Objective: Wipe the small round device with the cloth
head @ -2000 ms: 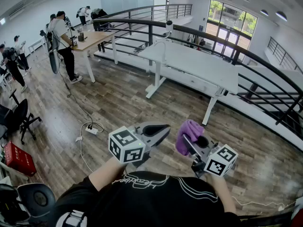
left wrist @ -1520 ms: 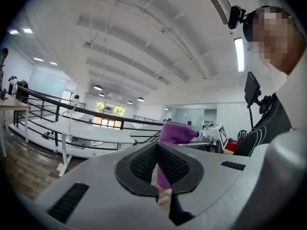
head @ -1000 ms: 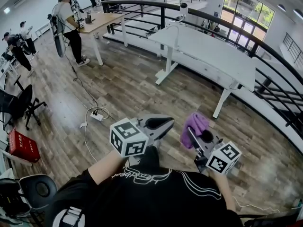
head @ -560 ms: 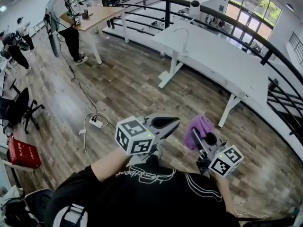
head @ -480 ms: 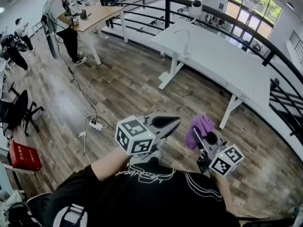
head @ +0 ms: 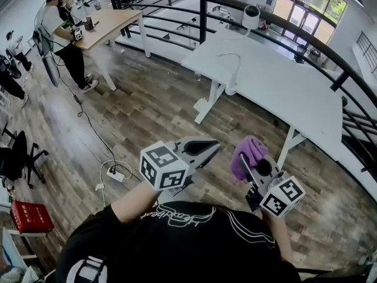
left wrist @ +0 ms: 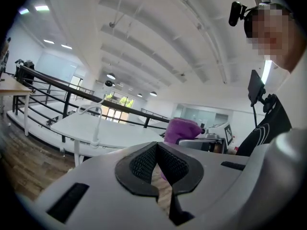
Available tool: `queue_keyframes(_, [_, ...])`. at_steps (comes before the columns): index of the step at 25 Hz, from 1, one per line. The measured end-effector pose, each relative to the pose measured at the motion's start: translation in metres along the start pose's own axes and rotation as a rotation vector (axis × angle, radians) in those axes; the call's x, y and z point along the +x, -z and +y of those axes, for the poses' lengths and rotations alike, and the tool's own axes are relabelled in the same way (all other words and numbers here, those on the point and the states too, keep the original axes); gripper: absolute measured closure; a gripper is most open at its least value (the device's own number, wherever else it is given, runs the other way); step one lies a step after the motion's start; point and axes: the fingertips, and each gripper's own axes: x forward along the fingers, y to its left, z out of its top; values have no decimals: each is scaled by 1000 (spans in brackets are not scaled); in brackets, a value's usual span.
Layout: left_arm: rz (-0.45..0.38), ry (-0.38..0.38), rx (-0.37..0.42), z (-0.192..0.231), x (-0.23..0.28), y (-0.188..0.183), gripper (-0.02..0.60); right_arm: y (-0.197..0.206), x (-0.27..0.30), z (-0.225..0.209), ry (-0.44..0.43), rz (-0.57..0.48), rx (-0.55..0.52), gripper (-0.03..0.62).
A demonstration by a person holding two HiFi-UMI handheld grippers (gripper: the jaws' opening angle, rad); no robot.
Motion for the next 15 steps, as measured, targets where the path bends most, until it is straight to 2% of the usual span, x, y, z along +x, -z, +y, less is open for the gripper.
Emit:
queue_keyframes(5, [4,32,18,27,21,-8,574,-7,19,-41,27,-16,19,533])
queue_keyframes(11, [13,5,18,74,67,-19,574,-17,46,-110,3,-29,30,533])
queue_keyframes(15, [14,-20,30,114,106,-45,572,-36,72,-170,-17,-32,38,533])
